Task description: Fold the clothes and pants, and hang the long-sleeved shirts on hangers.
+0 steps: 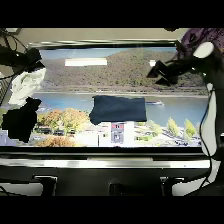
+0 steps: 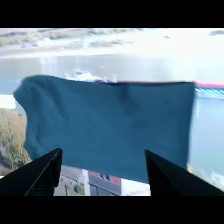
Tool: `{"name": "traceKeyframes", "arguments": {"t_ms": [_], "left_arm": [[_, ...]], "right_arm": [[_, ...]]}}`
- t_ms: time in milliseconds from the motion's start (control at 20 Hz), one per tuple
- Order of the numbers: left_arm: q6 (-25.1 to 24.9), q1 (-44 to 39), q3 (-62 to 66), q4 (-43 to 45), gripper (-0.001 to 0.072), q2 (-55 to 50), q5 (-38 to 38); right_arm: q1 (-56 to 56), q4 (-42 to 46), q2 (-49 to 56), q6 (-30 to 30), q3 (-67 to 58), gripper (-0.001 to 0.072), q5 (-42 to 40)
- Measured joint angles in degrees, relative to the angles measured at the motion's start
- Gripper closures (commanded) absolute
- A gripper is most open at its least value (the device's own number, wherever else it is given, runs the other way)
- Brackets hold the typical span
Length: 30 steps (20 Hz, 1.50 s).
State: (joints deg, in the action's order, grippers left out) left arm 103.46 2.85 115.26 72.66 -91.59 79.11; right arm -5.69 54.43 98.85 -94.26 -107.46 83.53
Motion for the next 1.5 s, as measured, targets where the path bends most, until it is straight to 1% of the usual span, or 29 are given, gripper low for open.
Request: {"name": "traceKeyframes", "arguments": {"t_ms": [150, 300, 350, 400, 550, 650, 750, 850, 900, 1000, 1050, 1100, 1250, 1300, 1400, 1500], "left_arm": [[0.00, 0.00, 0.00, 0.00, 0.0688, 0.00, 0.00], [0.00, 0.00, 0.00, 0.00, 0.0687, 0.00, 0.00], [0.00, 0.00, 0.00, 0.00, 0.0687, 0.00, 0.00], [0.00, 0.00, 0.00, 0.00, 0.0687, 0.00, 0.00], [0.02, 0.00, 0.00, 0.00, 0.0687, 0.00, -0.02], [0.02, 0.00, 0.00, 0.00, 0.0687, 0.00, -0.04], [0.02, 0.00, 0.00, 0.00, 0.0687, 0.00, -0.04], [0.04, 0.00, 0.00, 0.00, 0.0687, 0.00, -0.07], [0.04, 0.00, 0.00, 0.00, 0.0687, 0.00, -0.07], [0.04, 0.00, 0.00, 0.00, 0.0687, 0.00, -0.07], [0.04, 0.00, 0.00, 0.00, 0.0687, 0.00, -0.07], [0.04, 0.00, 0.00, 0.00, 0.0687, 0.00, -0.07], [0.04, 0.00, 0.00, 0.00, 0.0687, 0.00, -0.28], [0.04, 0.00, 0.00, 0.00, 0.0687, 0.00, -0.46], [0.04, 0.00, 0.00, 0.00, 0.0687, 0.00, -0.61], [0.04, 0.00, 0.00, 0.00, 0.0687, 0.00, -0.63]], "right_arm": [[-6.49, -6.54, -0.11, 8.98, 12.15, 0.0120, 0.04], [-8.79, -11.50, 0.42, 17.20, 24.44, 0.0128, -3.02], [-9.05, -13.03, 0.92, 19.26, 27.39, 0.0166, -4.17], [-9.22, -14.80, 1.66, 21.20, 29.83, 0.0175, -5.38], [-9.01, -19.10, 4.17, 25.53, 33.66, 0.0182, -7.80], [-8.31, -20.63, 5.35, 27.30, 34.73, 0.0185, -9.64], [-7.34, -21.55, 6.10, 28.30, 35.26, 0.0193, -11.56], [-6.34, -22.38, 6.45, 29.05, 35.50, 0.0283, -13.11], [-5.75, -22.64, 6.62, 29.22, 35.60, 0.0305, -13.99], [-4.59, -23.21, 6.75, 29.59, 35.71, 0.0429, -15.93], [-4.07, -23.30, 6.82, 29.75, 35.76, 0.0586, -16.57], [-3.56, -23.61, 6.86, 29.77, 35.80, 0.0685, -16.96], [-2.27, -24.39, 6.67, 29.90, 34.88, 0.0686, -16.52], [-2.05, -24.50, 6.36, 29.07, 33.62, 0.0686, -16.11], [-1.86, -22.75, 5.79, 25.24, 29.09, 0.0687, -15.45], [-1.79, -18.43, 5.46, 19.23, 21.86, 0.0687, -14.60]]}}
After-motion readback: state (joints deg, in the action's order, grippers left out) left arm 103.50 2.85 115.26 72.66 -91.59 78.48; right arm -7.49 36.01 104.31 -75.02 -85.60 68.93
